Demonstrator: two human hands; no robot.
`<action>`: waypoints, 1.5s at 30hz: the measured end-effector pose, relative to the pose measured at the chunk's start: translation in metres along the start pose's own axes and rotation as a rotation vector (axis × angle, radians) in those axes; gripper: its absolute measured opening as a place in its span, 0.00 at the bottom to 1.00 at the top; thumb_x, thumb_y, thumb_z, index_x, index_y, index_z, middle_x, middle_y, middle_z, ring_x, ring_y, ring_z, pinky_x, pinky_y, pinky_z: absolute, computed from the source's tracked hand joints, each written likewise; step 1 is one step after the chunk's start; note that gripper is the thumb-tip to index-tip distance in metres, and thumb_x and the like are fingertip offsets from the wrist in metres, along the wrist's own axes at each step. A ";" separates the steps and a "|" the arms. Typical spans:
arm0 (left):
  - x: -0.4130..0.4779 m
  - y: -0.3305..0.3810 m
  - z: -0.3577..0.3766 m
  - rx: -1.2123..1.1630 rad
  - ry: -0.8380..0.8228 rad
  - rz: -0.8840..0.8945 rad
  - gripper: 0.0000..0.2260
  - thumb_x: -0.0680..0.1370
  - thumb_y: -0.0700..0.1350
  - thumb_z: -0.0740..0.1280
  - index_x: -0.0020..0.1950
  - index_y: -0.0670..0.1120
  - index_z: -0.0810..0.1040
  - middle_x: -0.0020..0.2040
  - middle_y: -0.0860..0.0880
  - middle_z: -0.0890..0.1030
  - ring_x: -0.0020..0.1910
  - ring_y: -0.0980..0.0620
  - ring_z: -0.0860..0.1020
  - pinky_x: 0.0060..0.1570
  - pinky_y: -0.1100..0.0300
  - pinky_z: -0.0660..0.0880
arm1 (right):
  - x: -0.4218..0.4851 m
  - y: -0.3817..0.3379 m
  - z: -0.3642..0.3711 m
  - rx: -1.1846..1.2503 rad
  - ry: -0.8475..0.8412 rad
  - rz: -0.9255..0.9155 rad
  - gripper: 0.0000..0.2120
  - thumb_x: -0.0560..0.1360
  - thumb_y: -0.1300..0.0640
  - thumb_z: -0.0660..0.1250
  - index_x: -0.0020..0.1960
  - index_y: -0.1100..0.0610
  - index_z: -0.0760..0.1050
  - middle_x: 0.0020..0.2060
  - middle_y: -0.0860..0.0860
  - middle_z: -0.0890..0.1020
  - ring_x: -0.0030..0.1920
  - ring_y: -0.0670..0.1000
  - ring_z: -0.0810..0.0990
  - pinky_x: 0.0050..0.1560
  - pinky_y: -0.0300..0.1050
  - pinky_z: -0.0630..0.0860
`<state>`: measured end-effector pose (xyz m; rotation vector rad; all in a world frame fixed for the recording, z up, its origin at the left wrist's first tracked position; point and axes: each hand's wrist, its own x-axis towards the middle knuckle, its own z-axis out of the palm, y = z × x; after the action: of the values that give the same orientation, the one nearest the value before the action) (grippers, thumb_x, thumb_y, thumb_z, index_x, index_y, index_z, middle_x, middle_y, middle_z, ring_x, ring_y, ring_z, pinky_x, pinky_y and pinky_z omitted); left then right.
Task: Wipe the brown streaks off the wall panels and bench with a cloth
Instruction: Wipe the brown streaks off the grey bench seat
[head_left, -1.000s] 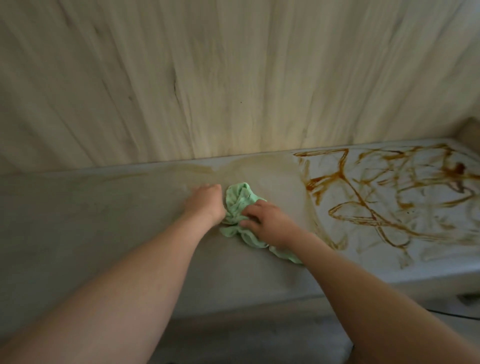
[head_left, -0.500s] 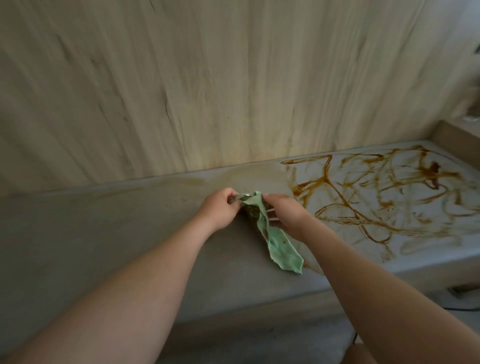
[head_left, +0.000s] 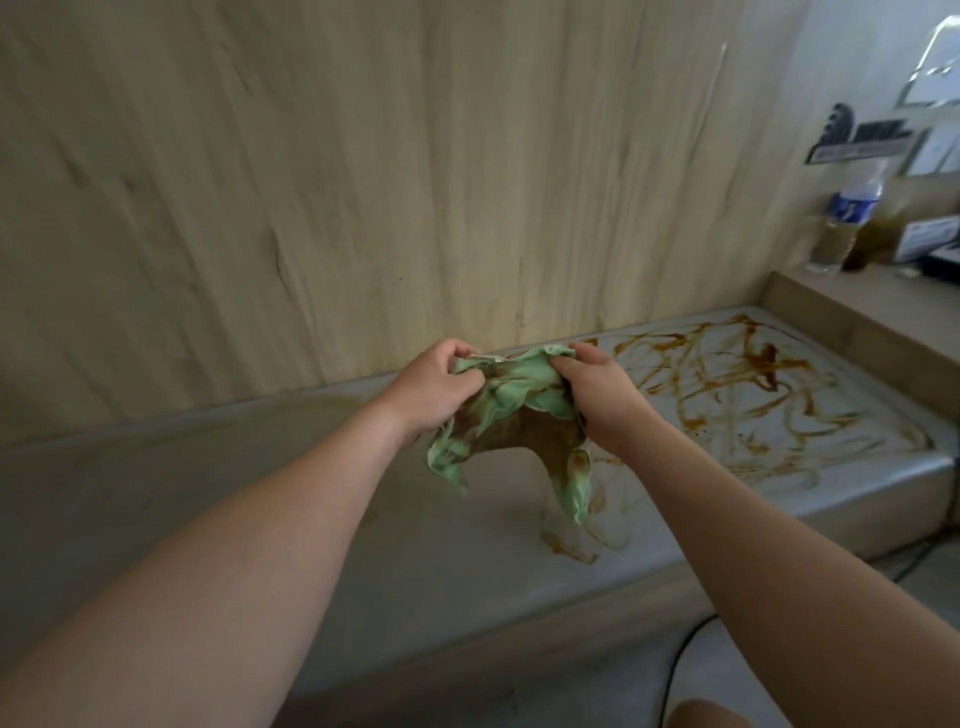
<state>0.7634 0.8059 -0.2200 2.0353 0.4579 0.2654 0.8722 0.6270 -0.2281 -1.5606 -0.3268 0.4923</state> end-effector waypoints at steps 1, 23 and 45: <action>0.001 0.003 -0.003 0.059 -0.036 0.008 0.20 0.69 0.53 0.69 0.61 0.52 0.80 0.52 0.50 0.85 0.50 0.50 0.84 0.54 0.54 0.80 | 0.000 -0.004 -0.004 0.004 0.026 -0.012 0.10 0.84 0.60 0.62 0.51 0.60 0.81 0.46 0.60 0.87 0.49 0.61 0.87 0.53 0.57 0.84; -0.026 0.020 -0.011 -0.734 -0.150 -0.317 0.17 0.73 0.42 0.55 0.27 0.43 0.76 0.31 0.42 0.78 0.31 0.43 0.80 0.42 0.55 0.80 | -0.017 0.002 -0.089 -0.215 -0.117 0.458 0.13 0.83 0.56 0.64 0.60 0.64 0.80 0.45 0.61 0.86 0.43 0.59 0.86 0.44 0.54 0.84; 0.002 -0.032 0.056 0.131 -0.093 -0.239 0.06 0.76 0.43 0.67 0.49 0.49 0.83 0.45 0.47 0.85 0.46 0.45 0.84 0.50 0.51 0.81 | -0.054 0.083 -0.018 -1.290 -0.570 0.009 0.14 0.77 0.44 0.68 0.41 0.52 0.72 0.39 0.49 0.79 0.40 0.53 0.78 0.38 0.46 0.71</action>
<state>0.7797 0.7763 -0.2748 2.0855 0.6687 -0.0049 0.8269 0.5800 -0.3052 -2.6281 -1.2489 0.7997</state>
